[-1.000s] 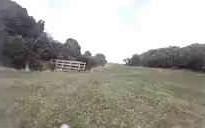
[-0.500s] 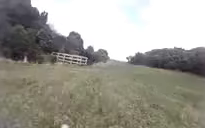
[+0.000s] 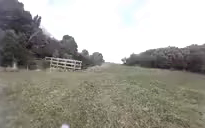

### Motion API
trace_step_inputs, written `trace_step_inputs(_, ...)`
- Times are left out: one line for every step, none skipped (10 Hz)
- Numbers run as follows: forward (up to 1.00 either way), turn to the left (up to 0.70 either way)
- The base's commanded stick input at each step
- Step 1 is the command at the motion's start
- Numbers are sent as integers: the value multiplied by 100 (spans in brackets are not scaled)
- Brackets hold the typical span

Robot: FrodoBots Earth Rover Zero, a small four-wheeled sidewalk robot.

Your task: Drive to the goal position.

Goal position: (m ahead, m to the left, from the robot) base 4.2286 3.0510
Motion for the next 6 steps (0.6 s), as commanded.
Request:
trace_step_inputs(100,0)
trace_step_inputs(100,0)
trace_step_inputs(100,0)
trace_step_inputs(100,0)
trace_step_inputs(100,0)
trace_step_inputs(100,0)
